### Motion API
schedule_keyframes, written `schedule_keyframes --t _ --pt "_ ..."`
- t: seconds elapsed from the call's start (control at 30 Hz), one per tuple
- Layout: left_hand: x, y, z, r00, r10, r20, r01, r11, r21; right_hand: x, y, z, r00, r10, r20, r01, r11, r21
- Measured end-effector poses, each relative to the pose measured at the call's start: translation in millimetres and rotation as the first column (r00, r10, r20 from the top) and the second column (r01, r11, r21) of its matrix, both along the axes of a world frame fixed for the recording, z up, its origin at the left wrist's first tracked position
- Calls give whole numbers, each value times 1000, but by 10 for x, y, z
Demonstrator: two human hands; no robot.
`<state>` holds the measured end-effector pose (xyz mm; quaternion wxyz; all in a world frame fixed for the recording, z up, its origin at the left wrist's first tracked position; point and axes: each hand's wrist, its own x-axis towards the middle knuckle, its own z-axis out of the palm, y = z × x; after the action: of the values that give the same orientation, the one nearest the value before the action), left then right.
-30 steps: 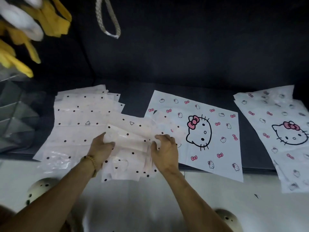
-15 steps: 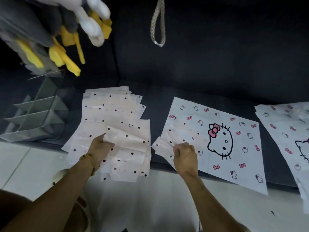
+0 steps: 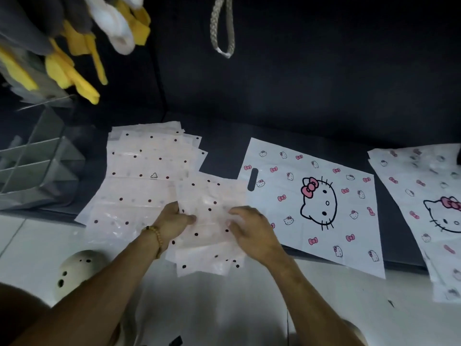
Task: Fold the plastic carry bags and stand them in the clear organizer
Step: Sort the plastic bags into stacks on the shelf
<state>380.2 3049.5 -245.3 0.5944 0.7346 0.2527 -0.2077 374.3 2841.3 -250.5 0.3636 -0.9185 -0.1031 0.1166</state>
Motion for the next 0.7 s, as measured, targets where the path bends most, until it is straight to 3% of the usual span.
schedule_keyframes --t 0.1,0.2,0.27,0.37,0.5,0.7 --pt "-6 -66 -34 1000 9 -2 -9 999 -38 84 -608 -49 935 -348 73 355 922 -151" --pt "8 -146 -83 1000 24 16 -23 998 -65 53 -1239 -74 757 -650 60 629 701 -336" --pt "26 -218 -101 999 12 29 -10 996 -91 4 -1540 -73 650 -758 48 699 572 -430" --pt "62 -353 -134 999 14 36 -10 992 -123 -18 -1833 -45 512 -859 -18 752 459 -472" --pt "129 -598 -164 999 11 45 -4 989 -146 47 -2028 -17 448 -890 -90 747 428 -509" --pt "213 -1032 -164 995 -79 55 88 977 -192 177 -2244 -12 443 -863 -241 723 503 -474"
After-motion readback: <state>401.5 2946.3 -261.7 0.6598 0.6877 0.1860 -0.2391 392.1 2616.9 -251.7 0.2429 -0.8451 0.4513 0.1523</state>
